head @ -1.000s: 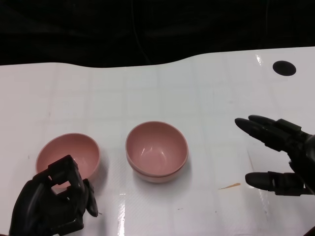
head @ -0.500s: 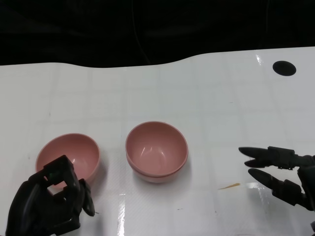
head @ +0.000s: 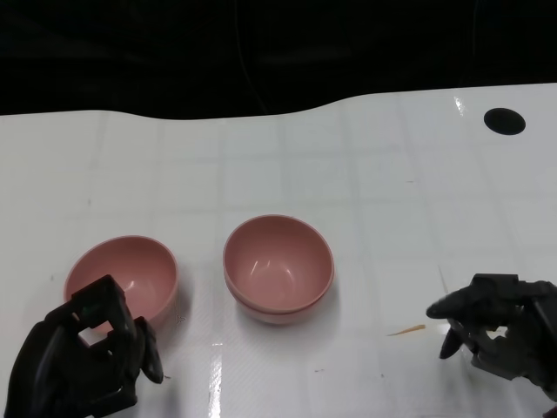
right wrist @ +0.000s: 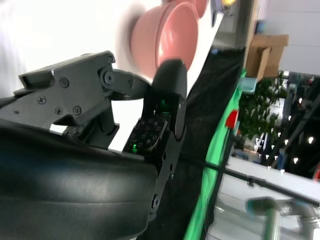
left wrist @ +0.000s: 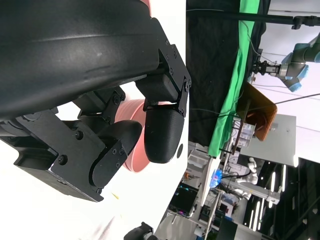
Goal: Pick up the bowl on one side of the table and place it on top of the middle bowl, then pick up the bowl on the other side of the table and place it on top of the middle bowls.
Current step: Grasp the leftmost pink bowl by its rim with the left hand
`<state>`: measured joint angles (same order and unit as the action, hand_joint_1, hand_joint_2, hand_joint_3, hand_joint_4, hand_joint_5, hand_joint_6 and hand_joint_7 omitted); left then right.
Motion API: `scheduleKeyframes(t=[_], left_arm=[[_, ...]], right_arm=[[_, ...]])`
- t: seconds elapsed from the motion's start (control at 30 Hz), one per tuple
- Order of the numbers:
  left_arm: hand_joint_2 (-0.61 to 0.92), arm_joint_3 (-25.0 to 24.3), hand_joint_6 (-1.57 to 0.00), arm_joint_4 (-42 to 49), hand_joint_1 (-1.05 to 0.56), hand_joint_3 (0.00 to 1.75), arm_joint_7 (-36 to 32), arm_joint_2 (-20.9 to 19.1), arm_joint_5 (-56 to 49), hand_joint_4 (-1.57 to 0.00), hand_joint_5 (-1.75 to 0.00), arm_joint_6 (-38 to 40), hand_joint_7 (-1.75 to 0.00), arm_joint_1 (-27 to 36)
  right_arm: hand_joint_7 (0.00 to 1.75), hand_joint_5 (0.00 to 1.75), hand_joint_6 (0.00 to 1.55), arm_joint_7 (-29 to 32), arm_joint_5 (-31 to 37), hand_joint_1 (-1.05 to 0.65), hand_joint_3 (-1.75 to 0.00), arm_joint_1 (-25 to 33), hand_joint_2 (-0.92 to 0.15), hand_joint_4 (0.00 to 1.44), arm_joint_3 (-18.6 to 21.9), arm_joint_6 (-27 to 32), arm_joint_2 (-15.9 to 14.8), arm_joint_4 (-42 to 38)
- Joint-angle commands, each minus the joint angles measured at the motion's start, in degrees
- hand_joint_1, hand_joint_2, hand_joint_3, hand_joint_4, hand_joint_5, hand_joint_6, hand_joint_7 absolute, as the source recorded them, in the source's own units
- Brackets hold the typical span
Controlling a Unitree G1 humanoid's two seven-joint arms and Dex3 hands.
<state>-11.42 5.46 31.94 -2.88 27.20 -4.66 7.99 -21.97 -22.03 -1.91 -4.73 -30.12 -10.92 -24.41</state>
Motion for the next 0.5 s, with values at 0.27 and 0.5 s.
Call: scheduleKeyframes(t=[0.27,0.5], left_arm=[[0.56,-1.47,-0.72,-6.94,-0.01,1.26,-3.88,-0.74,-2.87,-0.85,-1.75,-4.7,-1.67,4.24],[0.58,-1.89,-0.73,-7.88,0.01,1.25,-3.3,-0.97,-2.52,-0.78,-1.74,-7.78,-1.53,4.02]], right_arm=[[1.52,1.75,0.8,-12.38,-14.39,-0.07,-1.0,0.21,-0.57,0.92,6.94,27.38,1.31,7.46],[1.55,1.75,0.77,-13.68,-13.73,-0.08,-1.01,0.38,-0.59,0.9,8.98,32.13,2.35,9.37]])
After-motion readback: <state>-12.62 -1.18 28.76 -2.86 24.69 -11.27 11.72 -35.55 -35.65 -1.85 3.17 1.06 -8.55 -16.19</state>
